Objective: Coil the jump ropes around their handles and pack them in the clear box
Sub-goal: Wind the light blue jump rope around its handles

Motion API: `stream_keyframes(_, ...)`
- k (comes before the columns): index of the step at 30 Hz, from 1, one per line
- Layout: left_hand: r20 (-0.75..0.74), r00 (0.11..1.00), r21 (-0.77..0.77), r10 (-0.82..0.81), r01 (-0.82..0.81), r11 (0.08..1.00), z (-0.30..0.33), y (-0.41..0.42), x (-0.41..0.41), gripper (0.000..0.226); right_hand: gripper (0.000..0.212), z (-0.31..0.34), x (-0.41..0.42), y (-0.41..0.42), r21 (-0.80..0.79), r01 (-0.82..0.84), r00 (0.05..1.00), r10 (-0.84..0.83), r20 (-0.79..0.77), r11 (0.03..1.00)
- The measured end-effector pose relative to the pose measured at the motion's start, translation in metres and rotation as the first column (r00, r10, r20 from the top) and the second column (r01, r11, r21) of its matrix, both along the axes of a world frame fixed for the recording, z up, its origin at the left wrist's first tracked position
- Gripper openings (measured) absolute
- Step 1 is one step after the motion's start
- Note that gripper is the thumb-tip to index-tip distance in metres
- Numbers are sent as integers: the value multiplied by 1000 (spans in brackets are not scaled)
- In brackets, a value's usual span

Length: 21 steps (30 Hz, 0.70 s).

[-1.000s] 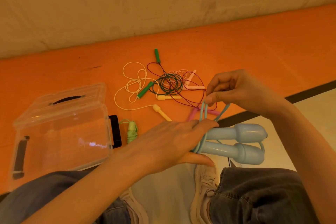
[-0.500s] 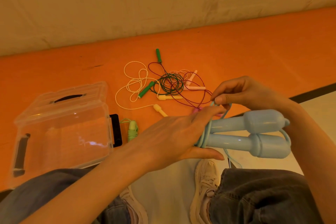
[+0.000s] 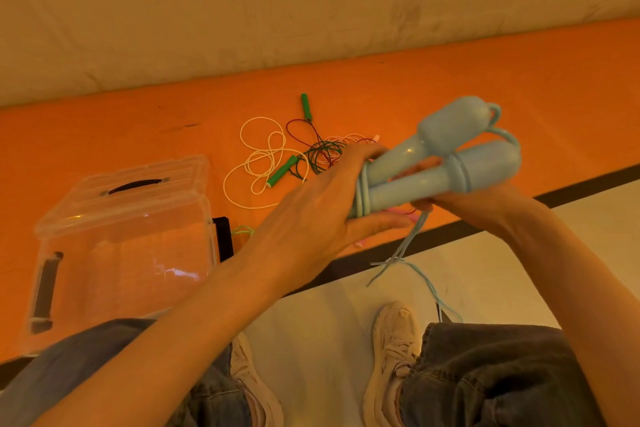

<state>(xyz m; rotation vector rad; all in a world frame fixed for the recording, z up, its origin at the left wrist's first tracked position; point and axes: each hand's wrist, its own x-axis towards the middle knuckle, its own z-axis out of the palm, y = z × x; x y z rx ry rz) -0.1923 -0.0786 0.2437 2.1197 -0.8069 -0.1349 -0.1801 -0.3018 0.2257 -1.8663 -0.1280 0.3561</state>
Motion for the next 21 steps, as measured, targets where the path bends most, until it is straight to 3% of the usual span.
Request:
stream_keyframes(7, 11, 990, -73, 144, -143, 987, -7, 3, 11, 66, 14, 11, -10, 28, 55, -108, 993, 110, -36, 993)
stream_keyframes(15, 85, 964, 55, 253, -258, 965, -11, 1, 13, 74, 17, 13, -17, 43, 78, -125, 989, 131, -75, 989)
stream_keyframes(17, 125, 958, 66, 259, -269, 961, -12, 3, 14, 71, 26, 13, -19, 44, 55, -127, 986, 132, -98, 990)
stream_keyframes(21, 225, 937, 104, 267, -296, 950, -15, 6, 16, 73, 24, 13, -22, 47, 68, -133, 984, 140, -112, 989)
